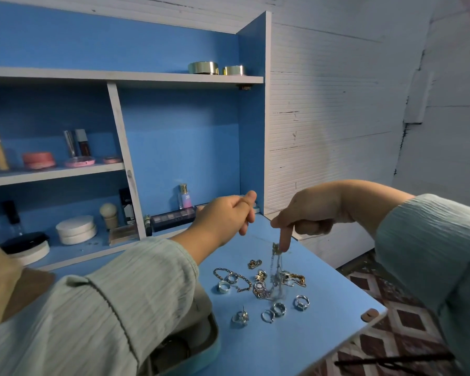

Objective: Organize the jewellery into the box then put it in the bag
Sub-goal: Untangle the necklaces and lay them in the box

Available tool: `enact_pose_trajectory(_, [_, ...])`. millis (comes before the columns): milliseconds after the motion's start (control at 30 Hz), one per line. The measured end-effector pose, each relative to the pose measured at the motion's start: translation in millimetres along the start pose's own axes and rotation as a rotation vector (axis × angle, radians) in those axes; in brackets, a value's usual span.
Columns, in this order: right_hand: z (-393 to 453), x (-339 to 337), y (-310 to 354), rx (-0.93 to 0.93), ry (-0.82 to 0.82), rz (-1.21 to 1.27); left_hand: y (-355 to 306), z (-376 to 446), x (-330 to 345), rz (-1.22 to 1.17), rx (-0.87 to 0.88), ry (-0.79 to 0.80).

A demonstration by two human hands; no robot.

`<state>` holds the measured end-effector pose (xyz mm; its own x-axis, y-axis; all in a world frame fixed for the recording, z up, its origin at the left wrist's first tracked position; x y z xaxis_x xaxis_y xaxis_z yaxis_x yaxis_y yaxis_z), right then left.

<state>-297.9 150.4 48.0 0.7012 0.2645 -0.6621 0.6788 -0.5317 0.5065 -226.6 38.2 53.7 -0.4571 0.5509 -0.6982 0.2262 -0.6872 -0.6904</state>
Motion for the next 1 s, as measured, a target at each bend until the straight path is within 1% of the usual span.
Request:
enact_pose_trajectory(67, [-1,-4,-3,0.046,-0.036,-0.085,-4,-1,-4,0.124,0.009,-0.042])
enact_pose_trajectory(133, [0,-10,-4,0.055,-0.119,-0.175,-8,-3,-5,0.232,0.022,-0.061])
enact_pose_trajectory(200, [1,-18,-4,0.028,-0.225,-0.213,-13,-6,-7,0.337,0.039,-0.082])
enact_pose_trajectory(300, [0,-26,-1,-0.017,-0.356,-0.263,-23,-9,-2,0.582,0.081,-0.079])
enact_pose_trajectory(367, [-2,-28,1,-0.018,-0.41,-0.309,-20,-8,3,0.637,0.053,-0.06])
enact_pose_trajectory(500, [-2,-30,0,-0.037,-0.465,-0.206,-6,-5,4,0.496,-0.084,-0.034])
enact_pose_trajectory(633, [0,-33,0,-0.051,-0.479,-0.114,9,1,7,0.319,-0.202,0.038])
enact_pose_trajectory(700, [1,-34,2,-0.065,-0.502,-0.086,14,5,9,0.154,-0.206,0.053])
enact_pose_trajectory(800, [4,-40,6,-0.109,-0.579,-0.018,12,6,10,-0.075,-0.167,0.07])
enact_pose_trajectory(900, [6,-49,12,-0.129,-0.649,0.017,10,9,9,-0.229,-0.115,0.084])
enact_pose_trajectory(1000, [4,-60,21,-0.154,-0.691,0.023,14,14,-2,-0.327,-0.091,0.027])
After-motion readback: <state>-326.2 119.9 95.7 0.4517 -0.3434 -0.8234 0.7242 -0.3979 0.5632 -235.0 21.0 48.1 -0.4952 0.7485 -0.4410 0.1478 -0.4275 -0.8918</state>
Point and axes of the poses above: each hand's wrist, its own z-axis towards the middle knuckle, its own x-axis out of the palm, y = z × x, the point moved 9 cm from there along z, towards the middle knuckle, and after that the axes turned 9 degrees about y, right-handed, at the moved point
